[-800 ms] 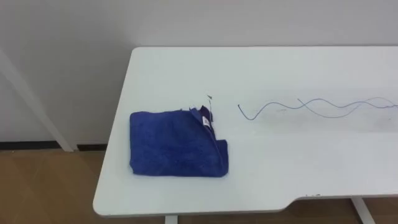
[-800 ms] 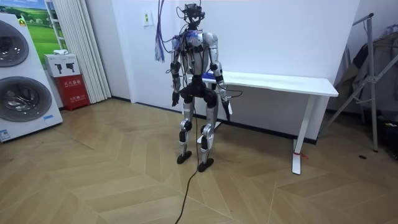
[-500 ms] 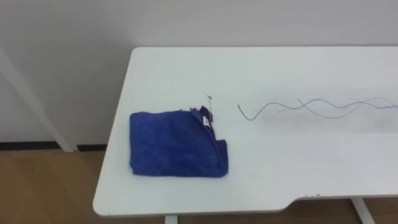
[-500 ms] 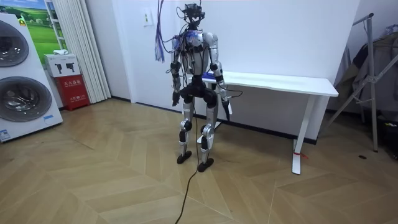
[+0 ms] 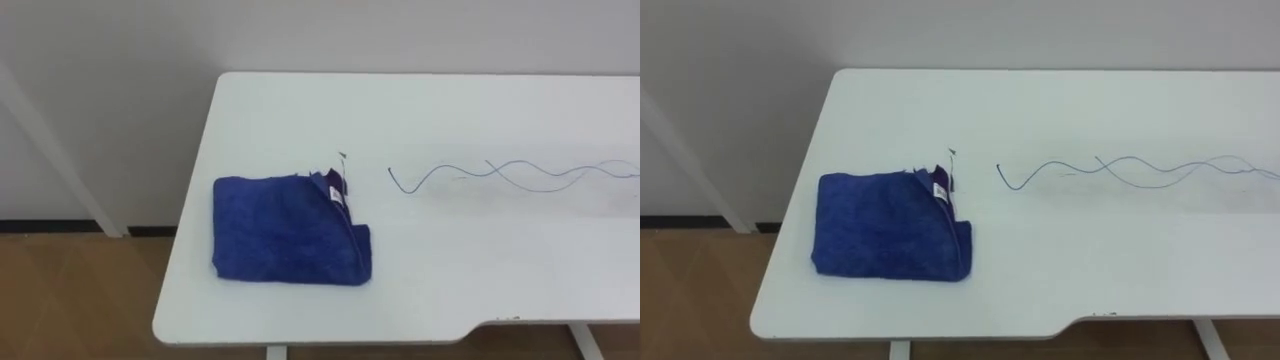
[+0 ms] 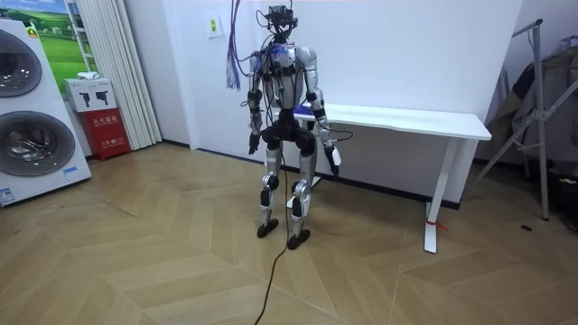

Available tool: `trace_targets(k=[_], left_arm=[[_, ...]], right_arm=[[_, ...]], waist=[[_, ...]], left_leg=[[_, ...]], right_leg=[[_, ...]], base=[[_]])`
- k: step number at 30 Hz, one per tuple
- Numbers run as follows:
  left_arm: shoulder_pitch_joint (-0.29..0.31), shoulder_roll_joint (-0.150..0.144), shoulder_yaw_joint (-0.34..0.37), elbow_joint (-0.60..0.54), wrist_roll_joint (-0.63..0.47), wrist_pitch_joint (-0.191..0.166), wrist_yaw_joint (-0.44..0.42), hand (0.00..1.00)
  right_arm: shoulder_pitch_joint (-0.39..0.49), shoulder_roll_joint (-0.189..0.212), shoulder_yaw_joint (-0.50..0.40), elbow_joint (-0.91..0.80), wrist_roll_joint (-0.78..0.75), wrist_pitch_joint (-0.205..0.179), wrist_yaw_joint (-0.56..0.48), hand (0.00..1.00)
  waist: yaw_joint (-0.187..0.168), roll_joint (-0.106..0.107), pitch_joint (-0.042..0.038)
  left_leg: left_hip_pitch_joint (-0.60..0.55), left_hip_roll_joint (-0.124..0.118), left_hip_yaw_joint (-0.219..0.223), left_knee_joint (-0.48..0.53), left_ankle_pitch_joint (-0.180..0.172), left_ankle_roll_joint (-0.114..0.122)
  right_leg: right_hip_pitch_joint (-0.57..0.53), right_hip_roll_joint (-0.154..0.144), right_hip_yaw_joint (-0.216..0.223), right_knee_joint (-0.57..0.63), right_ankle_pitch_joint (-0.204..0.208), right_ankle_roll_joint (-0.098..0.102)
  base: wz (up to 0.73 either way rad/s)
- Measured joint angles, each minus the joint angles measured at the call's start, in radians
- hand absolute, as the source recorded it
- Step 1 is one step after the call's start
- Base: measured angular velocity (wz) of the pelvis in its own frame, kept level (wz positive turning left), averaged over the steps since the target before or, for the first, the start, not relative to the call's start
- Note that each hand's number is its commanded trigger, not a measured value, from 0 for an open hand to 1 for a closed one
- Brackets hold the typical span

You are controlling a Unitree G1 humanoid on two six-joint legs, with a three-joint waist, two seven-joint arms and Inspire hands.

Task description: Wipe table

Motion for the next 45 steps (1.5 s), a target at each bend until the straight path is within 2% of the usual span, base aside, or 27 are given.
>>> trace_targets(k=[2,6,9,11,12,14,16,18,21,23,24,28,30,34,38,40,42,45], left_arm=[[0.001,-0.002,0.023,-0.002,0.005,0.011,-0.001,0.00],[0.039,0.001,0.132,-0.041,0.016,0.027,0.003,0.00],[0.040,0.002,0.200,-0.041,0.014,0.027,0.020,0.00],[0.049,0.005,0.215,-0.039,0.012,0.027,0.022,0.00],[0.049,0.005,0.220,-0.041,0.010,0.026,0.025,0.00],[0.053,0.005,0.220,-0.041,0.008,0.026,0.027,0.00],[0.048,0.012,0.220,-0.041,0.008,0.026,0.025,0.00],[0.035,0.025,0.220,-0.044,0.009,0.026,0.016,0.00],[0.042,0.037,0.217,-0.063,0.012,0.021,0.015,0.00],[0.042,0.047,0.209,-0.063,0.012,0.021,0.011,0.00],[0.043,0.048,0.209,-0.065,0.026,0.021,0.006,0.00],[0.040,0.048,0.191,-0.085,0.048,0.016,-0.011,0.00],[0.034,0.050,0.187,-0.089,0.048,0.016,-0.012,0.00],[0.038,0.051,0.151,-0.109,0.046,0.012,-0.014,0.00],[0.033,0.049,0.118,-0.114,0.046,0.008,-0.037,0.00],[0.034,0.049,0.106,-0.117,0.046,0.002,-0.051,0.00],[0.032,0.046,0.090,-0.133,0.047,0.000,-0.054,0.00],[0.029,0.049,0.073,-0.150,0.046,-0.008,-0.051,0.00]], right_arm=[[0.004,-0.001,-0.064,0.021,0.087,0.000,-0.010,0.00],[0.039,-0.002,-0.265,0.034,0.346,0.002,-0.058,0.00],[0.062,-0.010,-0.410,0.033,0.506,0.001,-0.099,0.00],[0.073,-0.017,-0.481,0.030,0.588,0.002,-0.123,0.00],[0.067,-0.026,-0.530,0.026,0.622,0.002,-0.151,0.00],[0.054,-0.049,-0.573,0.018,0.675,0.001,-0.203,0.00],[0.049,-0.053,-0.602,-0.049,0.710,-0.002,-0.269,0.00],[0.018,-0.074,-0.639,-0.116,0.715,-0.010,-0.345,0.00],[-0.034,-0.117,-0.636,-0.193,0.713,-0.041,-0.429,0.00],[-0.069,-0.139,-0.627,-0.247,0.701,-0.045,-0.472,0.00],[-0.086,-0.149,-0.623,-0.283,0.672,-0.050,-0.496,0.00],[-0.136,-0.160,-0.592,-0.386,0.525,-0.078,-0.577,0.00],[-0.147,-0.163,-0.546,-0.476,0.446,-0.088,-0.622,0.00],[-0.146,-0.163,-0.476,-0.632,0.271,-0.099,-0.632,0.00],[-0.144,-0.162,-0.375,-0.857,0.008,-0.110,-0.628,0.00],[-0.146,-0.162,-0.336,-0.927,-0.099,-0.130,-0.621,0.00],[-0.145,-0.162,-0.302,-1.032,-0.209,-0.133,-0.594,0.00],[-0.146,-0.162,-0.251,-1.134,-0.294,-0.144,-0.582,0.00]], waist=[[-0.004,0.000,0.0004],[-0.055,-0.009,0.0030],[-0.079,-0.012,0.0022],[-0.089,-0.015,0.0019],[-0.106,-0.018,0.0006],[-0.113,-0.020,0.0001],[-0.114,-0.027,0.0019],[-0.116,-0.034,0.0005],[-0.111,-0.034,0.0007],[-0.108,-0.039,-0.0027],[-0.102,-0.036,-0.0011],[-0.094,-0.037,-0.0031],[-0.071,-0.037,-0.0015],[-0.054,-0.036,-0.0014],[-0.042,-0.032,-0.0019],[-0.041,-0.032,0.0000],[-0.021,-0.033,0.0010],[0.006,-0.032,0.0012]], left_leg=[[0.004,0.000,0.001,-0.002,0.000,0.000],[0.018,0.001,-0.004,-0.004,0.000,0.000],[0.018,0.001,0.002,-0.005,0.000,0.000],[0.021,0.001,0.007,-0.007,0.000,0.000],[0.021,0.001,0.009,-0.008,0.000,0.000],[0.021,0.001,0.018,-0.009,0.000,0.000],[0.014,0.002,0.023,-0.009,0.000,0.000],[0.013,0.002,0.028,-0.010,0.000,0.000],[-0.001,0.002,0.029,-0.004,0.000,0.000],[-0.009,0.003,0.030,-0.004,0.000,0.000],[-0.013,0.003,0.031,-0.002,0.000,0.000],[-0.035,0.003,0.031,0.004,0.000,0.001],[-0.035,0.003,0.031,-0.001,0.001,0.000],[-0.033,0.003,0.029,-0.002,0.002,0.000],[-0.036,0.004,0.026,-0.003,0.002,-0.001],[-0.033,0.005,0.023,-0.003,0.002,-0.001],[-0.031,0.005,0.019,-0.003,0.002,-0.001],[-0.021,0.004,0.013,-0.005,0.002,-0.001]], right_leg=[[0.005,0.001,0.000,-0.003,0.000,0.000],[0.026,0.001,-0.007,-0.012,0.000,0.000],[0.026,0.001,-0.003,-0.015,0.000,0.000],[0.023,0.003,0.007,-0.013,0.000,0.000],[0.021,0.004,0.011,-0.011,0.000,0.000],[0.010,0.003,0.016,0.003,0.000,0.001],[0.006,0.003,0.016,0.005,0.001,0.002],[-0.003,0.004,0.020,0.004,0.005,0.002],[-0.016,0.004,0.023,0.004,0.010,0.003],[-0.026,0.004,0.021,0.007,0.011,0.003],[-0.030,0.005,0.021,0.007,0.011,0.003],[-0.053,0.004,0.019,0.018,0.011,0.003],[-0.054,0.006,0.019,0.017,0.011,0.003],[-0.060,0.006,0.018,0.015,0.011,0.003],[-0.059,0.007,0.014,0.011,0.011,0.003],[-0.052,0.007,0.007,0.010,0.011,0.002],[-0.053,0.007,-0.001,0.010,0.011,0.002],[-0.042,0.005,-0.010,-0.001,0.012,0.002]], base=[[0.02],[0.05],[-0.03],[-0.11],[-0.10],[-0.14],[-0.10],[-0.05],[-0.02],[-0.02],[0.00],[0.00],[-0.05],[0.00],[-0.01],[0.06],[0.03],[0.00]])
